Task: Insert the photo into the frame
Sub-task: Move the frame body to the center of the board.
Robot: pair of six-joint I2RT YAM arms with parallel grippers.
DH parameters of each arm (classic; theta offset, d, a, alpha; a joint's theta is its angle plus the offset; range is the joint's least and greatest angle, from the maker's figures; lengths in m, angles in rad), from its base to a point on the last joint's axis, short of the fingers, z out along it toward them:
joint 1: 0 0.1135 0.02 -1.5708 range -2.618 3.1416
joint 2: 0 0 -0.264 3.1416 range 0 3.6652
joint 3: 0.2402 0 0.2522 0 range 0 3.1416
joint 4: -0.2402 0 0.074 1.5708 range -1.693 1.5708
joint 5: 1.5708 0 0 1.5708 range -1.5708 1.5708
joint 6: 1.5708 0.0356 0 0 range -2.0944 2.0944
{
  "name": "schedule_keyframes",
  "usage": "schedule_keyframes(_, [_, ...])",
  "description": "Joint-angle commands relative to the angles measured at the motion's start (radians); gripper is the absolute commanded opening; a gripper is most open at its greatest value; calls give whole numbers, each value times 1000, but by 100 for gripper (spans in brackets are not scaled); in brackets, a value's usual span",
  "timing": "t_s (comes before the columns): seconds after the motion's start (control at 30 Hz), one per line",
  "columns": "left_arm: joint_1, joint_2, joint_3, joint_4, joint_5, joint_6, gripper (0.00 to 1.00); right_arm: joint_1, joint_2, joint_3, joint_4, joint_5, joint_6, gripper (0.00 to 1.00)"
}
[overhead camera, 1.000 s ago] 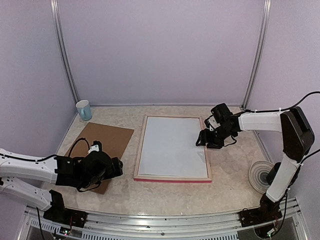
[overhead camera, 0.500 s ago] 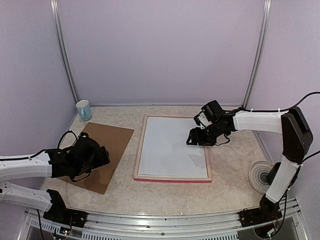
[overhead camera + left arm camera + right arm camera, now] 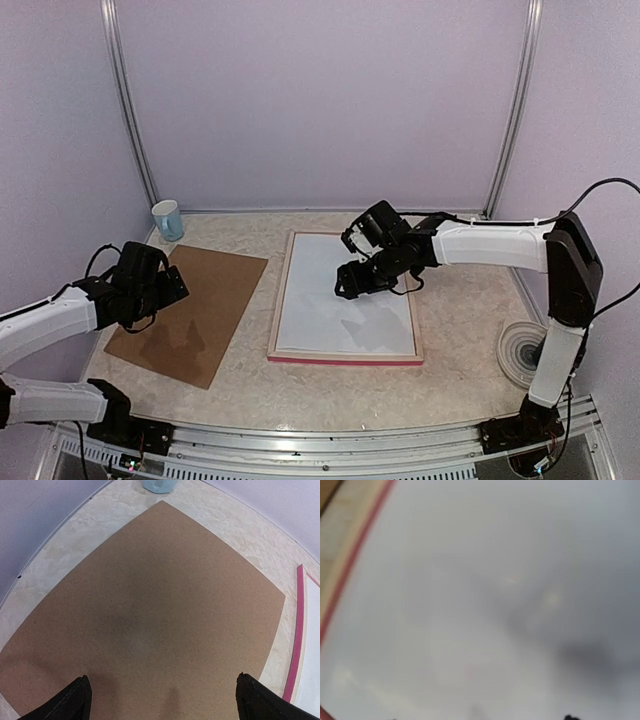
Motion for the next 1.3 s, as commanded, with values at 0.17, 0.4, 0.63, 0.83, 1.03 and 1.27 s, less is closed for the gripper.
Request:
schedule_keyframes(0.17, [222, 37, 22, 53, 89, 15, 99, 150, 174, 230, -55, 195, -101, 76])
schedule_keyframes(0.4, [338, 118, -7, 151, 100, -36, 99, 217, 332, 418, -98, 292, -144, 80])
schedule_keyframes(0.63, [414, 221, 2, 218, 48, -91, 99, 252, 427, 538, -102, 325, -158, 81])
schedule_keyframes(0.83, [498, 360, 67, 241, 92, -104, 99, 274, 480, 593, -101, 335, -172, 81])
schedule_keyframes(1.03, [523, 465, 125, 262, 112, -105, 99, 286, 518, 616, -88, 330, -176, 81])
schedule_keyframes(1.27, [530, 564, 153, 292, 183, -82, 99, 296, 554, 640, -81, 358, -177, 81])
